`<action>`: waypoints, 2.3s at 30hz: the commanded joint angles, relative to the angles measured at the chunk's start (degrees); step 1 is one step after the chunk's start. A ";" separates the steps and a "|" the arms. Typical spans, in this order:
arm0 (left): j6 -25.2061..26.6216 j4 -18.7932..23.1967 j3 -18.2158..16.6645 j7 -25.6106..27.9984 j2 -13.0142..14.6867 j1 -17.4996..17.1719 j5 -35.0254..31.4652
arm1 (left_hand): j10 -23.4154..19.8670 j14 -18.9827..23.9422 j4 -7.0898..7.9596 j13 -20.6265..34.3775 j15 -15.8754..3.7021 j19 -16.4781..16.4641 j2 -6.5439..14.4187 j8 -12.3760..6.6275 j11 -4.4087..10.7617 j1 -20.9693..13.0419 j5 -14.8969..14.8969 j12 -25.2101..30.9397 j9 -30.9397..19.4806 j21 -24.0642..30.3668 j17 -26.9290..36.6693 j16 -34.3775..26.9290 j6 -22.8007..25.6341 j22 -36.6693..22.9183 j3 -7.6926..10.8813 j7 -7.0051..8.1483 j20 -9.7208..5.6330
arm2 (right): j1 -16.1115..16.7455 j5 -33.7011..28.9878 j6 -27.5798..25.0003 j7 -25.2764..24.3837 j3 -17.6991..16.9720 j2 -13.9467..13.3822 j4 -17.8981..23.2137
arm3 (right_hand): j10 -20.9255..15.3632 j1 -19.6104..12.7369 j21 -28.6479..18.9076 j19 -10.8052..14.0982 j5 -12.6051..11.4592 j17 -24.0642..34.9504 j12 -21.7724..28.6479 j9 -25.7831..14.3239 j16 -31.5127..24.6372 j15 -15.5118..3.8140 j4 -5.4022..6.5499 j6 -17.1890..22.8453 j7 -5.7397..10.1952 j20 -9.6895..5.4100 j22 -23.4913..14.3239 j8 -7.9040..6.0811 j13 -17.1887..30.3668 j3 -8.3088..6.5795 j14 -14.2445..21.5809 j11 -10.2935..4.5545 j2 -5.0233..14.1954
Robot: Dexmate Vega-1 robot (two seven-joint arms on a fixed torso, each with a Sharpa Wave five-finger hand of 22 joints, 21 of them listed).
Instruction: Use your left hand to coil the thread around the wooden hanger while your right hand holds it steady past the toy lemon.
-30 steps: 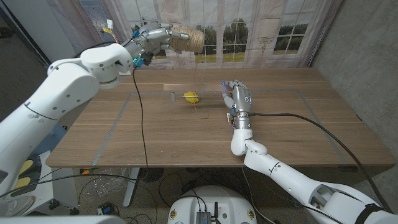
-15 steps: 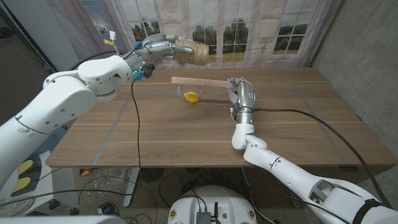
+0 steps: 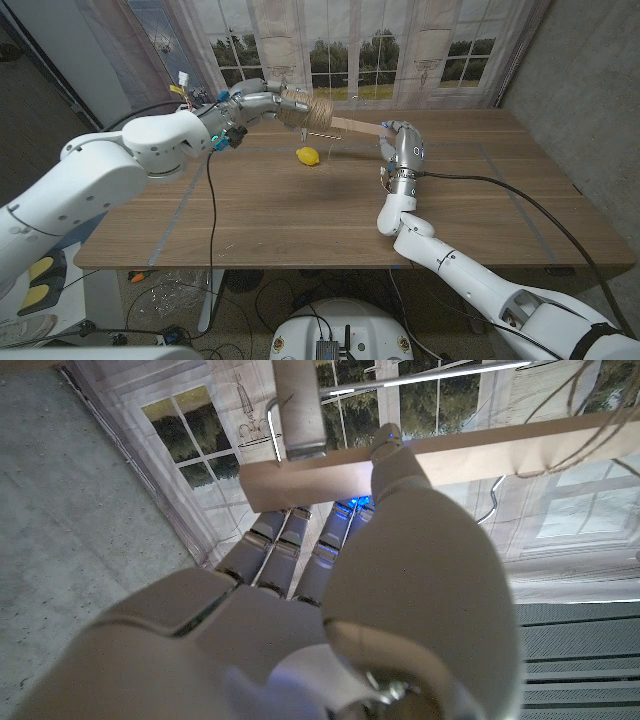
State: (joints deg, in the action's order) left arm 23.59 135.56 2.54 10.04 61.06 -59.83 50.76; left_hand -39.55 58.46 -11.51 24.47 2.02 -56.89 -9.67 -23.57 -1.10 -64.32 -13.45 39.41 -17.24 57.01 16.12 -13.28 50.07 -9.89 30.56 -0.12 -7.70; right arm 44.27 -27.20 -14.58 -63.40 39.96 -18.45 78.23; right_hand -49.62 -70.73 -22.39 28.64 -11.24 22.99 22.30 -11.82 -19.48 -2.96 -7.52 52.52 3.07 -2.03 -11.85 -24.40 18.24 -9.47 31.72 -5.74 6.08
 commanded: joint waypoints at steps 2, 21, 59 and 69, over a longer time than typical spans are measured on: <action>5.17 2.90 3.07 1.38 4.07 1.17 -5.65 | -2.65 11.87 1.81 8.76 -14.78 0.67 14.57 -0.42 2.79 -13.42 -0.07 2.37 -4.30 0.43 0.14 -0.37 3.19 0.02 2.19 -2.54 -3.28 | 3.10 1.02 -4.42 -0.22 -3.00 -1.32 4.57 | 0.00 -1.72 -0.20 -0.13 -0.38 0.19 0.54 -1.26 0.11 -10.02 0.34 5.16 2.58 0.28 -0.09 -0.20 0.09 -0.16 0.52 -0.37 2.97; 21.43 7.96 16.43 4.18 7.92 12.43 -21.88 | -3.09 11.77 2.10 8.61 -14.78 1.18 14.49 -0.46 4.47 -12.72 0.20 2.17 -4.01 0.33 0.29 -0.33 3.85 0.13 2.04 -1.40 -2.25 | 7.25 3.56 -21.61 16.17 -3.19 -8.77 22.98 | 0.63 -1.07 -0.19 -1.02 -0.30 0.42 0.39 -1.28 0.18 -9.87 0.73 4.83 2.96 0.94 -0.07 -0.11 0.41 0.20 0.34 -0.83 3.03; 27.37 -0.06 45.72 -21.43 -0.51 23.38 -79.39 | -4.52 11.89 1.91 7.10 -15.37 3.93 13.29 -0.50 6.03 -12.10 1.16 0.56 -2.99 -0.29 0.38 -0.57 5.81 0.02 1.01 0.49 -1.85 | -2.28 8.46 -41.54 45.21 6.97 -18.11 30.43 | 2.82 -0.68 -0.21 -2.65 0.01 1.25 -0.55 -1.47 0.13 -9.81 1.19 2.89 3.14 1.77 0.04 0.53 0.78 0.09 -0.49 -0.64 4.05; 25.35 -3.55 44.07 -23.47 -3.49 20.65 -81.28 | -4.64 11.61 1.85 7.03 -15.38 4.14 13.25 -0.27 5.95 -12.17 1.25 0.28 -2.81 -0.26 0.27 -0.43 5.56 0.02 0.94 0.36 -1.85 | -5.62 9.58 -41.87 47.39 9.90 -17.64 27.34 | 3.29 -0.61 -0.29 -2.78 0.13 1.28 -0.89 -1.49 0.21 -9.74 1.38 2.15 2.95 1.81 0.06 0.82 0.63 -0.20 -0.51 -0.46 4.40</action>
State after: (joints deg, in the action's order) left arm 50.96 135.82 47.75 -10.20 60.95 -36.56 -26.83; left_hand -38.72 58.44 -11.20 24.51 1.99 -53.57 -9.67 -23.78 -0.27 -64.32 -12.12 39.82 -17.24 56.96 16.35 -13.58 51.01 -9.75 30.25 0.81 -7.07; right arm 42.11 -18.92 -55.13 -18.99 46.85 -36.45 108.29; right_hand -46.44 -71.63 -22.35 26.20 -10.81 24.06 21.78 -11.80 -19.29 -2.98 -6.79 52.27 3.31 -0.19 -11.72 -23.71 18.78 -8.78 31.28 -6.24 6.99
